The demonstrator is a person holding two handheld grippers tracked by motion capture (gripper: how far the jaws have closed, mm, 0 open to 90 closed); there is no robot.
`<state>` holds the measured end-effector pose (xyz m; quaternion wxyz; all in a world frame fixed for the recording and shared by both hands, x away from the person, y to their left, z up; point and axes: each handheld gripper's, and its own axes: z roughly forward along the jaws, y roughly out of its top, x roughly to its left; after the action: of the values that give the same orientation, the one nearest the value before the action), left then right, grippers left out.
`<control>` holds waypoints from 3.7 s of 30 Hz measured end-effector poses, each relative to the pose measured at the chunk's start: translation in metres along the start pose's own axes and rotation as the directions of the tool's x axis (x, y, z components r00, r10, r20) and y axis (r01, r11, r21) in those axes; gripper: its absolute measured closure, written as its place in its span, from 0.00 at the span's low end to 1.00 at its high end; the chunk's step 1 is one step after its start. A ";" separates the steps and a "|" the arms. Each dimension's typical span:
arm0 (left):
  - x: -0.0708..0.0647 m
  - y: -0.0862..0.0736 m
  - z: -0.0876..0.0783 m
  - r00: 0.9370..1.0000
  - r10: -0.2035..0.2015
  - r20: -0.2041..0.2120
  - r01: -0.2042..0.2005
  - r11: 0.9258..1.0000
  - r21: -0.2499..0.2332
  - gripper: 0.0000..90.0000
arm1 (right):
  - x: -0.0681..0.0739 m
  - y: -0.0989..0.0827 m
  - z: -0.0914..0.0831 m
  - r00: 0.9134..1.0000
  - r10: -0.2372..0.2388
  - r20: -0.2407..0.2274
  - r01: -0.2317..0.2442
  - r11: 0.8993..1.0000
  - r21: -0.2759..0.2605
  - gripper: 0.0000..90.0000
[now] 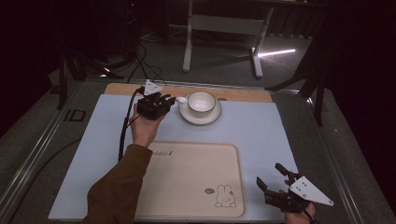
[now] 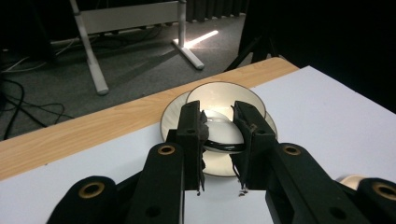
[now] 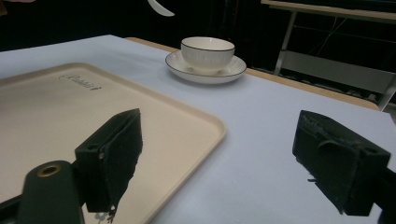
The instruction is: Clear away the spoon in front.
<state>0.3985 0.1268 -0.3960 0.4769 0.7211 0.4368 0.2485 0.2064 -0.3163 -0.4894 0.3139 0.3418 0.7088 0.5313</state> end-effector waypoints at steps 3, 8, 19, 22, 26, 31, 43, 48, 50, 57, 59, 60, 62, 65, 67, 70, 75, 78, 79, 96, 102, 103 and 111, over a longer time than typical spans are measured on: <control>0.003 -0.002 -0.005 1.000 -0.004 -0.011 0.004 1.000 -0.005 0.82 | 0.000 0.000 0.000 1.000 -0.001 0.000 0.001 1.000 0.000 0.17; 0.007 -0.005 -0.011 1.000 -0.014 -0.023 0.014 1.000 -0.011 0.82 | 0.000 0.000 0.000 1.000 0.000 0.000 0.000 1.000 0.001 0.17; 0.010 -0.011 -0.023 0.998 -0.024 -0.052 0.023 1.000 -0.022 0.82 | 0.000 0.000 0.000 1.000 0.000 0.001 0.000 1.000 0.000 0.17; 0.012 -0.014 -0.026 0.998 -0.027 -0.057 0.026 0.999 -0.020 0.82 | 0.000 0.000 0.000 1.000 0.001 0.000 -0.001 1.000 0.002 0.17; 0.014 -0.018 -0.031 0.998 -0.034 -0.060 0.033 0.999 -0.022 0.82 | 0.000 0.000 0.000 1.000 0.001 0.001 -0.001 1.000 0.002 0.17; 0.017 -0.024 -0.037 0.997 -0.044 -0.071 0.042 0.999 -0.025 0.82 | 0.001 0.000 0.001 1.000 -0.001 -0.001 0.001 1.000 0.002 0.17; 0.023 -0.035 -0.052 0.993 -0.055 -0.103 0.052 0.998 -0.027 0.82 | 0.001 0.000 0.001 1.000 0.001 -0.003 -0.001 1.000 0.006 0.17; 0.023 -0.039 -0.057 0.992 -0.054 -0.117 0.051 0.998 -0.025 0.82 | 0.001 0.000 0.001 1.000 0.001 -0.002 -0.001 1.000 0.007 0.17; 0.023 -0.042 -0.059 0.991 -0.054 -0.121 0.052 0.998 -0.025 0.82 | 0.001 -0.001 0.001 1.000 0.001 -0.002 -0.001 1.000 0.007 0.17; 0.021 -0.049 -0.063 0.989 -0.050 -0.142 0.048 0.999 -0.020 0.82 | 0.001 -0.001 0.001 1.000 0.002 -0.002 -0.002 1.000 0.008 0.17; 0.021 -0.051 -0.064 0.988 -0.052 -0.144 0.049 0.999 -0.022 0.82 | 0.001 -0.001 0.001 1.000 0.002 -0.002 -0.002 1.000 0.008 0.17; 0.020 -0.052 -0.065 0.988 -0.051 -0.149 0.048 0.999 -0.021 0.82 | 0.001 -0.001 0.001 1.000 0.002 -0.001 -0.002 1.000 0.007 0.17; 0.019 -0.055 -0.066 0.987 -0.049 -0.154 0.046 0.999 -0.020 0.82 | 0.001 -0.001 0.001 1.000 0.001 -0.001 -0.001 1.000 0.007 0.17; 0.019 -0.059 -0.069 0.986 -0.055 -0.155 0.052 0.998 -0.024 0.82 | 0.001 -0.001 0.001 1.000 0.002 0.000 -0.002 1.000 0.005 0.17; 0.020 -0.062 -0.071 0.987 -0.059 -0.152 0.056 0.998 -0.025 0.82 | 0.001 -0.001 0.000 1.000 0.002 0.001 -0.002 1.000 0.005 0.17; 0.020 -0.066 -0.075 0.986 -0.063 -0.155 0.060 0.998 -0.024 0.82 | 0.001 -0.001 0.000 1.000 0.003 0.001 -0.003 1.000 0.006 0.17; 0.021 -0.072 -0.079 0.984 -0.082 -0.155 0.079 0.997 -0.028 0.82 | 0.001 -0.001 0.000 1.000 0.001 0.003 -0.001 1.000 0.007 0.17; 0.019 -0.076 -0.079 0.982 -0.079 -0.172 0.076 0.997 -0.024 0.82 | 0.002 -0.001 0.001 1.000 0.000 0.001 0.000 1.000 0.009 0.17; 0.019 -0.078 -0.078 0.982 -0.083 -0.172 0.080 0.997 -0.024 0.82 | 0.002 -0.001 0.001 1.000 0.000 0.001 0.000 1.000 0.009 0.17; 0.007 -0.095 -0.084 0.975 -0.080 -0.207 0.077 0.997 -0.023 0.82 | 0.002 -0.001 0.000 1.000 -0.001 0.001 0.001 1.000 0.008 0.17; 0.006 -0.103 -0.087 0.973 -0.089 -0.212 0.086 0.996 -0.022 0.82 | 0.002 -0.001 0.000 1.000 -0.001 0.001 0.001 1.000 0.010 0.17; 0.006 -0.104 -0.087 0.973 -0.092 -0.213 0.089 0.996 -0.023 0.82 | 0.002 -0.001 0.000 1.000 -0.001 0.000 0.001 1.000 0.010 0.17; 0.002 -0.113 -0.090 0.969 -0.114 -0.217 0.110 0.994 -0.029 0.82 | 0.002 -0.001 0.000 1.000 -0.002 0.000 0.002 1.000 0.010 0.17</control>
<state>0.2855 0.1897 -0.4605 0.4451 0.6598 0.5244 0.3025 0.2056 -0.3146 -0.4905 0.3126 0.3427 0.7118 0.5274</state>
